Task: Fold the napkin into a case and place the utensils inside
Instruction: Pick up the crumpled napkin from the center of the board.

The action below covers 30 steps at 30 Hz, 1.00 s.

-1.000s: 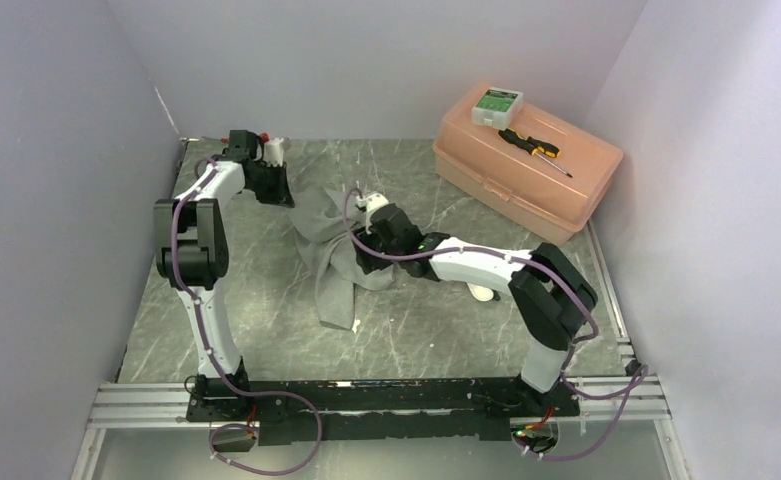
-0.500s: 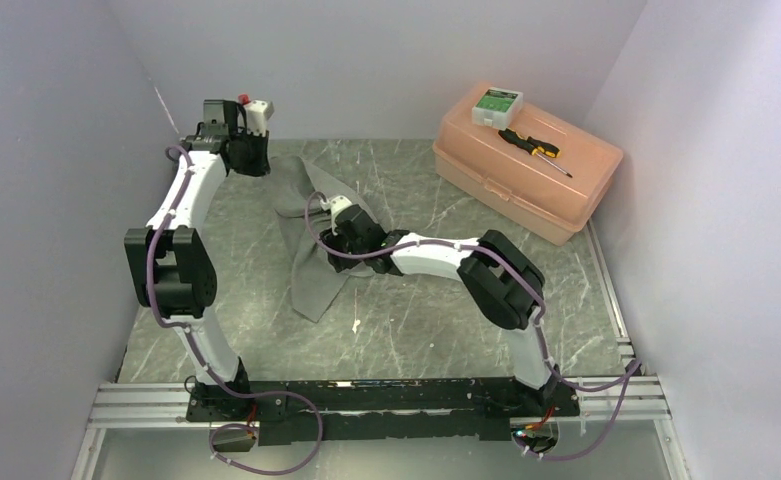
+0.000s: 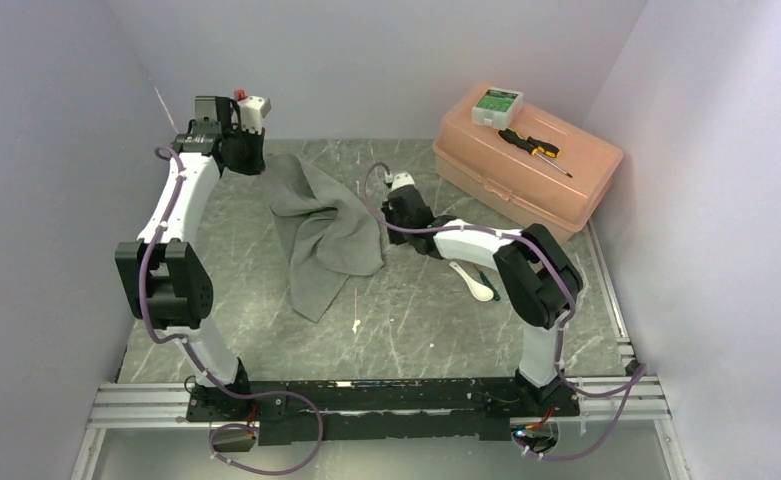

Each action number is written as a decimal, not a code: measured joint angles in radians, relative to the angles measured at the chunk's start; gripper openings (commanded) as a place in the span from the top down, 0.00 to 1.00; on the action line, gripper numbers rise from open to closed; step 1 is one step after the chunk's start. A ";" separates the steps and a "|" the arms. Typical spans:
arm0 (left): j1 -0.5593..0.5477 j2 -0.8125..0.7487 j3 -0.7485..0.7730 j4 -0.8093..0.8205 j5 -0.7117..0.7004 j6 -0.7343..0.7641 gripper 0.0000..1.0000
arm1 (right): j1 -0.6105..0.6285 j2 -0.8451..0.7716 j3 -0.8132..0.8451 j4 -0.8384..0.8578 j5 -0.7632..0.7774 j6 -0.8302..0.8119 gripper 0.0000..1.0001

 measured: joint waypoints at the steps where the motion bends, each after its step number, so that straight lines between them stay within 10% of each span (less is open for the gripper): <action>1: 0.000 -0.009 0.000 0.000 0.006 0.003 0.97 | -0.017 -0.011 0.000 0.004 0.014 -0.001 0.44; 21: 0.000 -0.045 -0.047 -0.003 0.063 0.020 0.97 | 0.130 0.409 0.760 0.011 -0.007 -0.196 0.33; 30: 0.001 -0.073 -0.047 -0.031 0.069 0.036 0.95 | 0.116 0.540 0.815 -0.034 0.060 -0.237 1.00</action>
